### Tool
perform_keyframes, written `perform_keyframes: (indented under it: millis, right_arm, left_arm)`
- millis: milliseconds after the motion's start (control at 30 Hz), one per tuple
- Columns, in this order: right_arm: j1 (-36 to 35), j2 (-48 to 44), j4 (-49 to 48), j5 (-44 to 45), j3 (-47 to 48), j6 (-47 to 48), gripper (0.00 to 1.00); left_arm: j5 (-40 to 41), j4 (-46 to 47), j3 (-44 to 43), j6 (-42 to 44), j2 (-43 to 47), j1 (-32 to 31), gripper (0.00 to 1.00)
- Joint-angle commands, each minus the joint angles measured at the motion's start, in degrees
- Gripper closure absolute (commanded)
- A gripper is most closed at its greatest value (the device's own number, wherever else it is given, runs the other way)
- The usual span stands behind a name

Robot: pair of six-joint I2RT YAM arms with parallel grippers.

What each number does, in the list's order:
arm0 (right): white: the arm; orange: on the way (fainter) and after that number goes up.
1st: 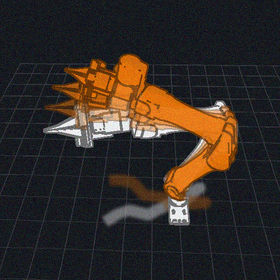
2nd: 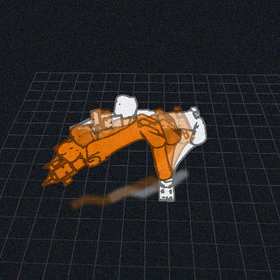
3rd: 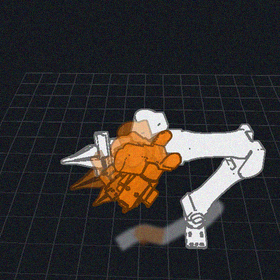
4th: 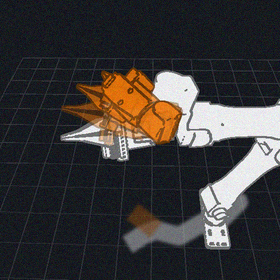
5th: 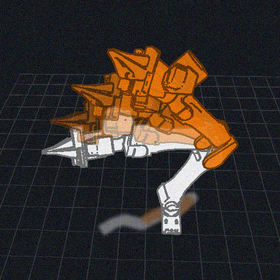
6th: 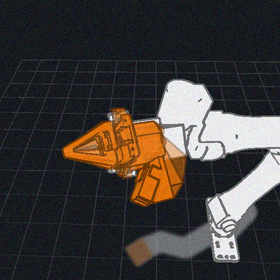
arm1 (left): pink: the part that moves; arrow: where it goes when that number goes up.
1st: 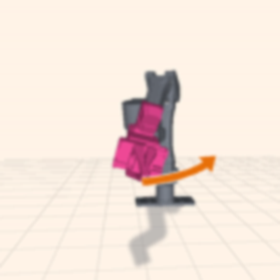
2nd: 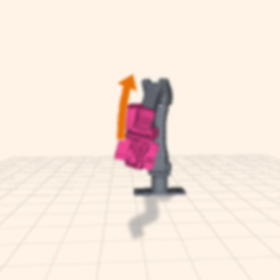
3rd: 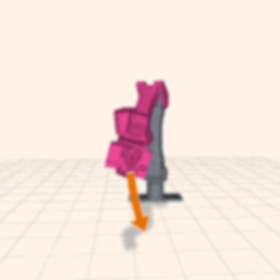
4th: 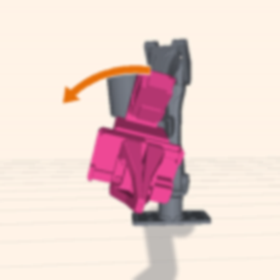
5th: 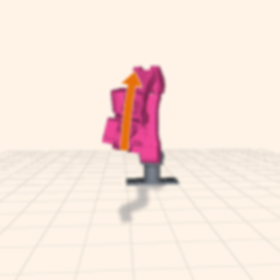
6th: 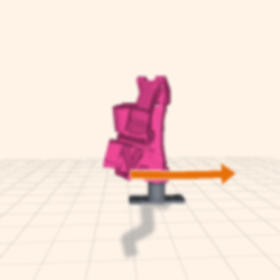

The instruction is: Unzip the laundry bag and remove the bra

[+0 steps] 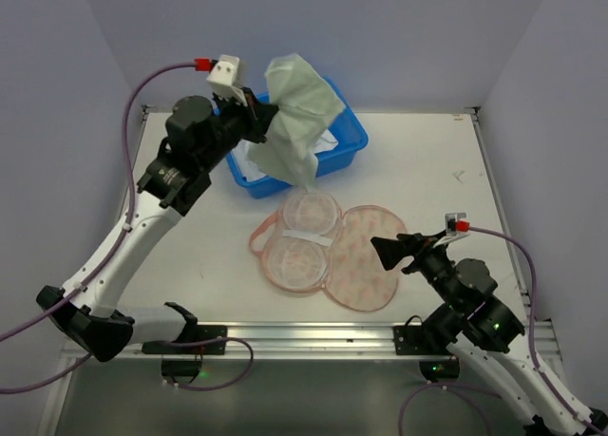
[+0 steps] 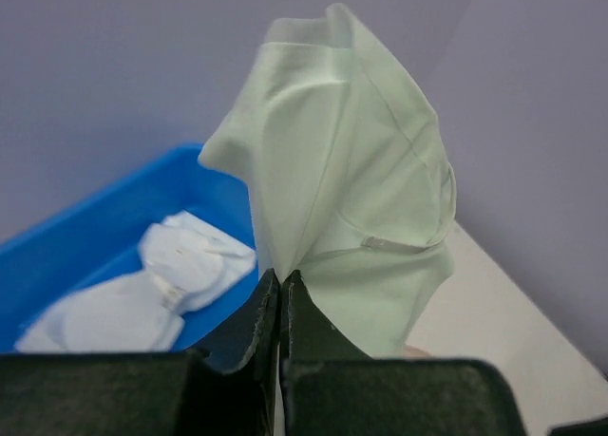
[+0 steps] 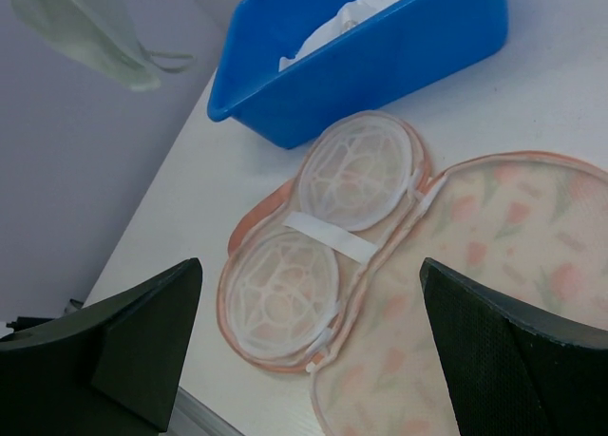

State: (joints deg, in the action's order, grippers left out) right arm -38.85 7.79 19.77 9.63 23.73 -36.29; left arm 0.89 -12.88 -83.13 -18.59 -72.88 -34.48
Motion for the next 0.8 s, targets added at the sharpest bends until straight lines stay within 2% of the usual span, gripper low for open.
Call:
perform_keyframes:
  millis: [0, 167, 333, 533, 767]
  right_arm:
    - [0.2, 0.1, -0.8, 1.8, -0.4, 2.0, 0.01]
    - [0.3, 3.4, -2.3, -0.5, 0.1, 3.6, 0.01]
    - [0.3, 4.7, -3.6, -2.4, 0.0, 5.8, 0.01]
    - [0.3, 5.8, -4.4, -2.2, -0.3, 7.4, 0.01]
    - [0.3, 10.7, -8.1, -2.8, -0.6, 8.0, 0.01]
  left_arm:
    - [-7.7, 2.2, -4.3, 9.9, -1.6, 8.7, 1.00]
    - [-18.6, 1.3, -13.6, 16.7, -12.3, 14.1, 1.00]
    - [-24.9, 1.2, -18.5, 23.4, -21.7, 17.7, 1.00]
    - [-25.9, -8.4, -25.8, 28.6, -32.3, 20.9, 1.00]
    - [-26.5, -5.1, -24.1, 28.4, -36.9, 21.4, 1.00]
